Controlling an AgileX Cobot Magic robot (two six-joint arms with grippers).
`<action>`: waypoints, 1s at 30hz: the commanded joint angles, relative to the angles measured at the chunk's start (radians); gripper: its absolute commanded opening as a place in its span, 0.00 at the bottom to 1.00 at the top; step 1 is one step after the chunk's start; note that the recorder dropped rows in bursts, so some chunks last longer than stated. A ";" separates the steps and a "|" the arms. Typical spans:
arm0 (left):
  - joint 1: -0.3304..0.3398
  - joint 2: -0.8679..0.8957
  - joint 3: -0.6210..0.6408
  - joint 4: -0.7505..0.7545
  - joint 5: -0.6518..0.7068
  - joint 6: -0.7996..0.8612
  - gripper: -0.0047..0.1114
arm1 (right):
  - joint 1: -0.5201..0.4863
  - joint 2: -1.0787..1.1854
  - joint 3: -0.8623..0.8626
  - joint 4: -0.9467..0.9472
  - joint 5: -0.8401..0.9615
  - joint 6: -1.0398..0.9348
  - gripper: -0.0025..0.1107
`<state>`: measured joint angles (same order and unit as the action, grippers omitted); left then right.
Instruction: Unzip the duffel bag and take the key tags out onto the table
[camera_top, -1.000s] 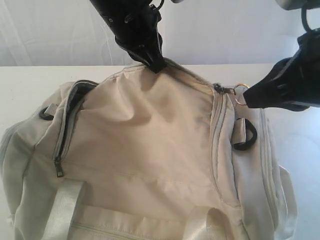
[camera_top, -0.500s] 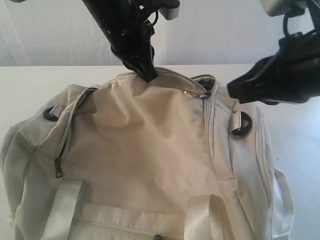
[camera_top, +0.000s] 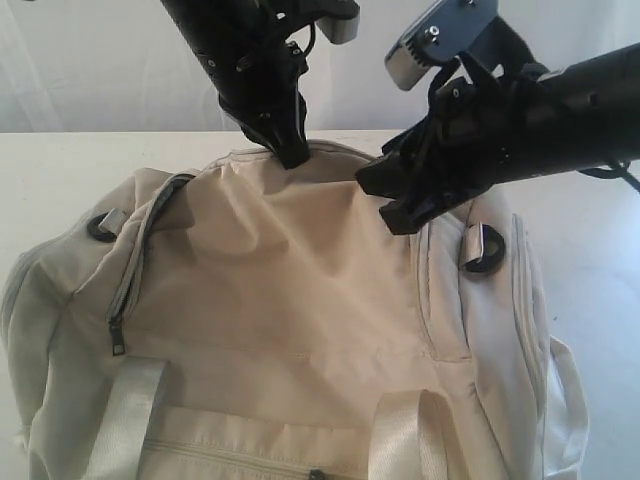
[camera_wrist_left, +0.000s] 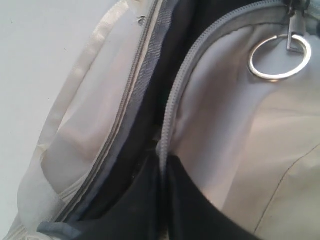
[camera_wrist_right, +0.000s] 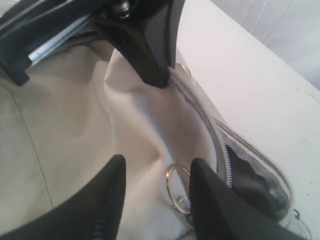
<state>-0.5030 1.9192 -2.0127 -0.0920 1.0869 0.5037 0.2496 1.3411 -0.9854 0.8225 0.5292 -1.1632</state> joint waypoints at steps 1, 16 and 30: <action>0.004 -0.011 -0.002 -0.012 0.023 0.009 0.04 | 0.010 0.050 -0.027 -0.057 -0.026 0.008 0.37; 0.004 -0.011 -0.002 -0.037 0.023 0.028 0.04 | 0.010 0.086 -0.041 -0.109 -0.072 0.080 0.08; 0.004 -0.011 -0.002 -0.037 0.028 0.028 0.04 | 0.010 0.051 -0.043 -0.127 -0.038 0.149 0.02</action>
<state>-0.5030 1.9192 -2.0127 -0.1148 1.0894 0.5322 0.2601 1.4164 -1.0230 0.7075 0.4869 -1.0581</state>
